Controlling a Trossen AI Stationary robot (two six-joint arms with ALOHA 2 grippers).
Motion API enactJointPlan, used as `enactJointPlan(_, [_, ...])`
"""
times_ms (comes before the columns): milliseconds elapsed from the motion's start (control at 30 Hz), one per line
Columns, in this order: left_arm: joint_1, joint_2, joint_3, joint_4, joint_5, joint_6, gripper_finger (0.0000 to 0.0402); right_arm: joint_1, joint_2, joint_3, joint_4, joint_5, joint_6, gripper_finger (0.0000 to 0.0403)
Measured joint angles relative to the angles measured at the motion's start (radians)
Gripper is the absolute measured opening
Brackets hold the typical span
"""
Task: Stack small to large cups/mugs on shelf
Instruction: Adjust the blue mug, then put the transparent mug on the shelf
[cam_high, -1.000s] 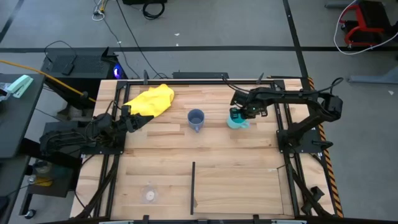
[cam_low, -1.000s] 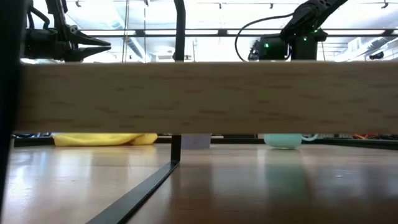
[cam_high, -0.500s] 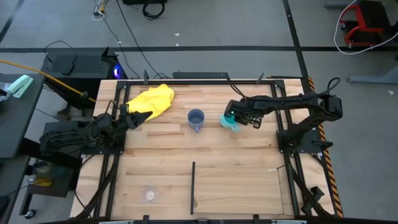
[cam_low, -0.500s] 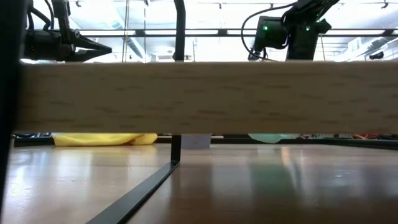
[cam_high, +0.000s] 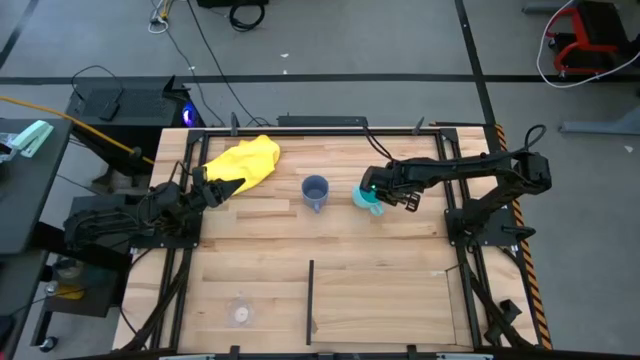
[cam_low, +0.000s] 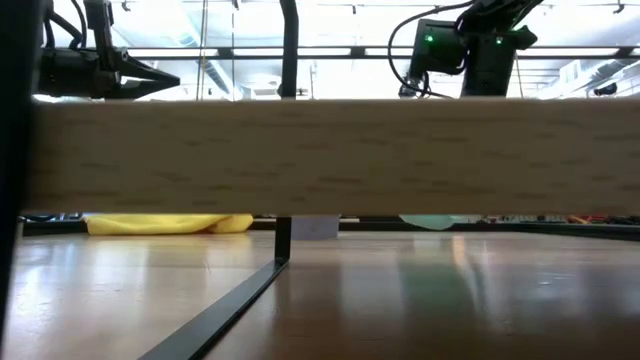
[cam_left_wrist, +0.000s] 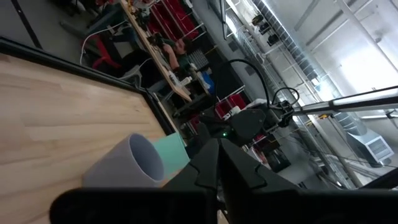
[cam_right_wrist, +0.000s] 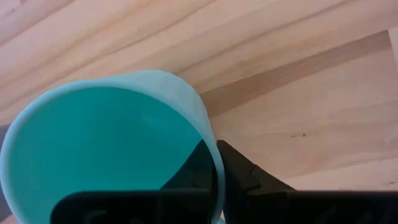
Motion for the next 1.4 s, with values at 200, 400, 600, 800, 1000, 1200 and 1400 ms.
enactJointPlan(200, [0.0, 0.0, 0.0, 0.0, 0.0, -0.001, 0.0016, 0.0, 0.0, 0.0, -0.005, 0.018, -0.045, 0.0021])
enactJointPlan(400, [0.0, 0.0, 0.0, 0.0, 0.0, -0.004, 0.0015, 0.0, 0.0, 0.0, -0.005, 0.02, -0.063, 0.0049])
enactJointPlan(600, [0.0, 0.0, 0.0, 0.0, 0.0, -0.004, 0.0024, 0.0, 0.0, 0.0, -0.003, 0.021, -0.089, 0.0072])
enactJointPlan(800, [0.0, 0.0, 0.0, 0.0, 0.0, -0.004, 0.0017, 0.0, 0.0, 0.0, -0.003, 0.021, -0.107, 0.0086])
enactJointPlan(1000, [0.0, 0.0, 0.0, 0.007, 0.0, -0.003, 0.0016, 0.003, -0.01, 0.004, -0.005, 0.02, -0.166, 0.0095])
enactJointPlan(1200, [0.0, -0.001, 0.0, 0.173, 0.051, 0.121, 0.0036, 0.01, -0.091, 0.029, -0.003, 0.028, -0.295, 0.0096])
enactJointPlan(1400, [0.0, -0.001, 0.053, 0.326, 0.16, 0.185, 0.0043, 0.032, -0.199, 0.044, -0.002, 0.1, -0.387, 0.0096])
